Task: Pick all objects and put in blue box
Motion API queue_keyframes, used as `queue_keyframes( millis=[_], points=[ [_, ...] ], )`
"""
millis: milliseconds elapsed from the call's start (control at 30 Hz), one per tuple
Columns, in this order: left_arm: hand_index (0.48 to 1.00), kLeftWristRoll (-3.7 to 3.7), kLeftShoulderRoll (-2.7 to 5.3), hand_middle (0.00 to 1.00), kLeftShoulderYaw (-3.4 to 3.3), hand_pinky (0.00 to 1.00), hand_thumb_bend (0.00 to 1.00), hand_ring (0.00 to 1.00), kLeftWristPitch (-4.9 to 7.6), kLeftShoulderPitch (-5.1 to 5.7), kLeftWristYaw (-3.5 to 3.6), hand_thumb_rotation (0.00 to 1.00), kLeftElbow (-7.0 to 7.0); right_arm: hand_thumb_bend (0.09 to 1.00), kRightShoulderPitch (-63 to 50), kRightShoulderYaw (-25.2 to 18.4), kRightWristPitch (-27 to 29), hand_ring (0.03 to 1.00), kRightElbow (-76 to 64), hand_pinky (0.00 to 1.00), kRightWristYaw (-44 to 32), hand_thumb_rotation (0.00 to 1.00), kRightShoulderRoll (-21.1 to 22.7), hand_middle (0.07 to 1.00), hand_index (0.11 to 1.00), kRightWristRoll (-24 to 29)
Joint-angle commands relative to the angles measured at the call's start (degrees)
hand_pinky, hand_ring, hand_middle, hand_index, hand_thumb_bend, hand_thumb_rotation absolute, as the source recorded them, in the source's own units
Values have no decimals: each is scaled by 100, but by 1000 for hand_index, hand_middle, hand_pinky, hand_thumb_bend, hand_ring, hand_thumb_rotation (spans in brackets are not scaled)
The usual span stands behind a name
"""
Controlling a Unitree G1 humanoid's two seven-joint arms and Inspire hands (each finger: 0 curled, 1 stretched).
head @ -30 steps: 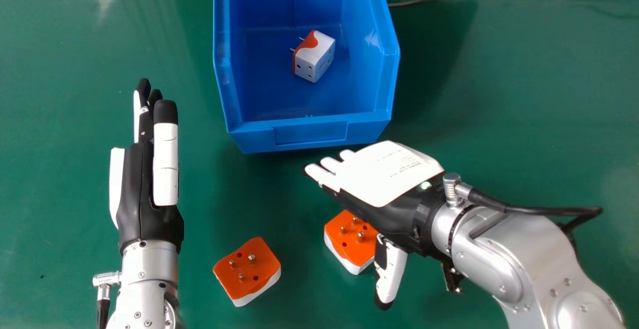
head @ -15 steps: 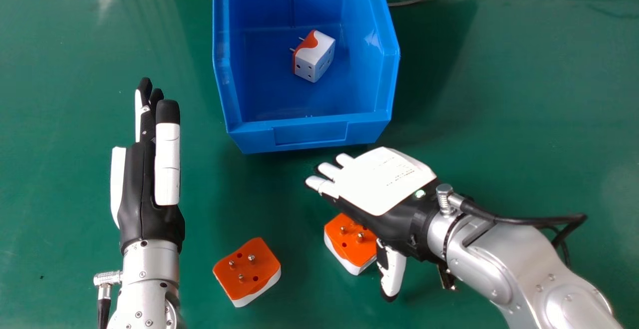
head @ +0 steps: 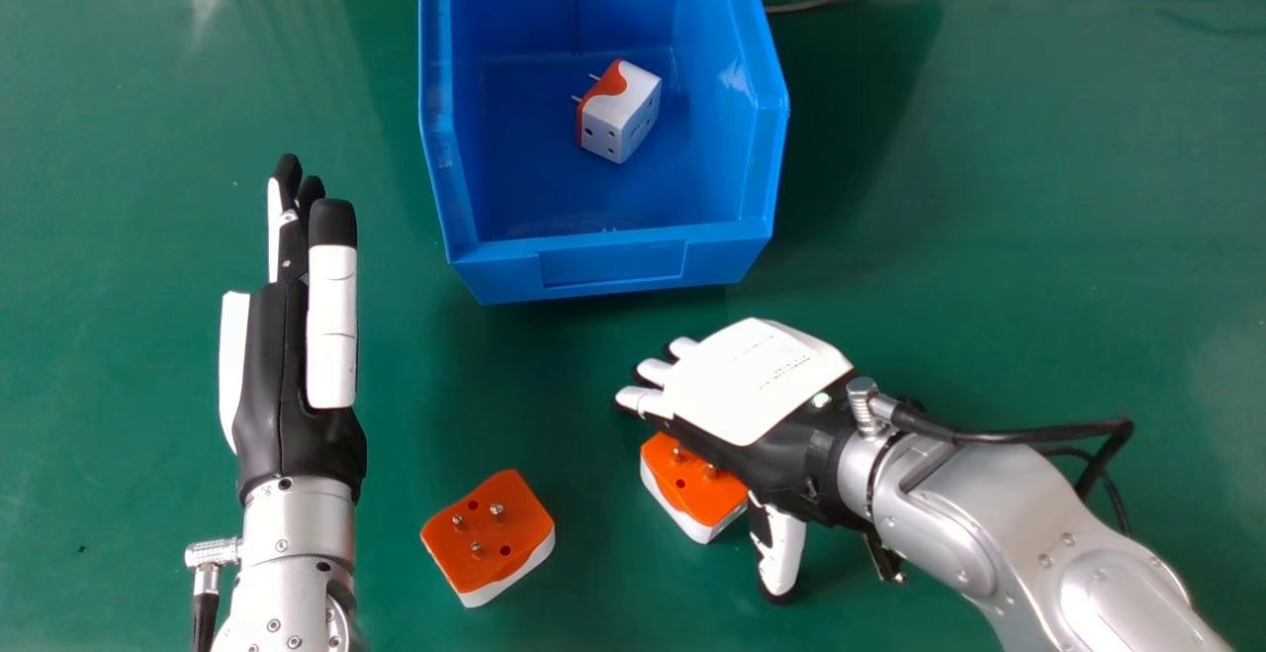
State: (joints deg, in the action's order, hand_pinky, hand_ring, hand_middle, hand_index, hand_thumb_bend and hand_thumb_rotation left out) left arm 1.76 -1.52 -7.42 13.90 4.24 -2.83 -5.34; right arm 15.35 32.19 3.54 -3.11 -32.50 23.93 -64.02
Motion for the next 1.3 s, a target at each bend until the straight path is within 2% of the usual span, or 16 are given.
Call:
queue_keyframes(
  millis=[0,100,200,300,400,567,700,733,833,867,1000,1033,1133,1167,1200,1267],
  points=[
    [1000,-50,-9,1000,7,1000,923,1000,38,16,-29,1000,155,651,63,106,58,969,157,827,68,3,59,954,912,-64],
    [1000,-52,-11,1000,7,1000,923,1000,34,12,-32,1000,154,648,103,150,70,963,275,822,136,2,73,949,908,-52],
    [1000,-111,-27,1000,21,1000,924,1000,26,25,-56,1000,174,646,107,160,73,958,363,819,260,1,81,946,905,-29],
    [1000,-128,-38,1000,22,1000,923,1000,20,34,-57,1000,182,643,85,142,63,952,405,816,403,1,69,943,902,19],
    [1000,-85,-46,1000,16,1000,926,1000,-3,31,-20,1000,191,630,70,130,94,934,450,805,618,0,61,929,892,43],
    [1000,-51,-25,1000,3,1000,929,1000,-17,26,-15,1000,190,618,47,101,134,908,511,784,946,0,38,909,874,143],
    [1000,-50,-31,1000,0,1000,932,1000,-51,29,-1,1000,204,617,32,86,251,887,555,761,1302,0,54,892,854,190],
    [1000,-58,-25,1000,-2,1000,935,1000,-63,29,-12,1000,212,614,11,63,321,867,586,735,1497,0,56,877,826,226],
    [1000,-103,-31,1000,0,1000,935,1000,-33,26,-29,1000,200,614,-35,26,478,867,683,735,2016,0,67,877,826,288],
    [1000,-117,-31,1000,1,1000,938,1000,-25,25,-39,1000,196,593,-39,29,476,842,691,701,2080,24,68,857,760,270],
    [1000,-73,-22,1000,-1,1000,938,1000,23,17,-21,1000,172,593,-67,44,410,842,686,701,2208,24,53,857,760,214],
    [1000,-64,-25,1000,1,1000,935,1000,-1,26,-12,1000,192,577,-80,43,395,792,674,654,2229,43,51,813,706,210],
    [1000,-60,-25,1000,1,1000,935,1000,-67,47,-4,1000,245,577,-108,26,430,792,695,654,2432,43,38,813,706,242],
    [1000,-24,-21,1000,-4,1000,935,1000,-75,47,22,1000,251,577,-109,23,444,792,709,654,2489,43,31,813,706,257],
    [1000,-12,-21,1000,-6,1000,936,1000,-78,48,36,1000,254,566,-109,20,455,742,722,602,2528,34,25,756,661,279],
    [1000,-51,-25,1000,-2,1000,936,1000,-63,46,23,1000,250,566,-118,3,452,742,715,602,2537,34,8,756,661,341]
  ],
)
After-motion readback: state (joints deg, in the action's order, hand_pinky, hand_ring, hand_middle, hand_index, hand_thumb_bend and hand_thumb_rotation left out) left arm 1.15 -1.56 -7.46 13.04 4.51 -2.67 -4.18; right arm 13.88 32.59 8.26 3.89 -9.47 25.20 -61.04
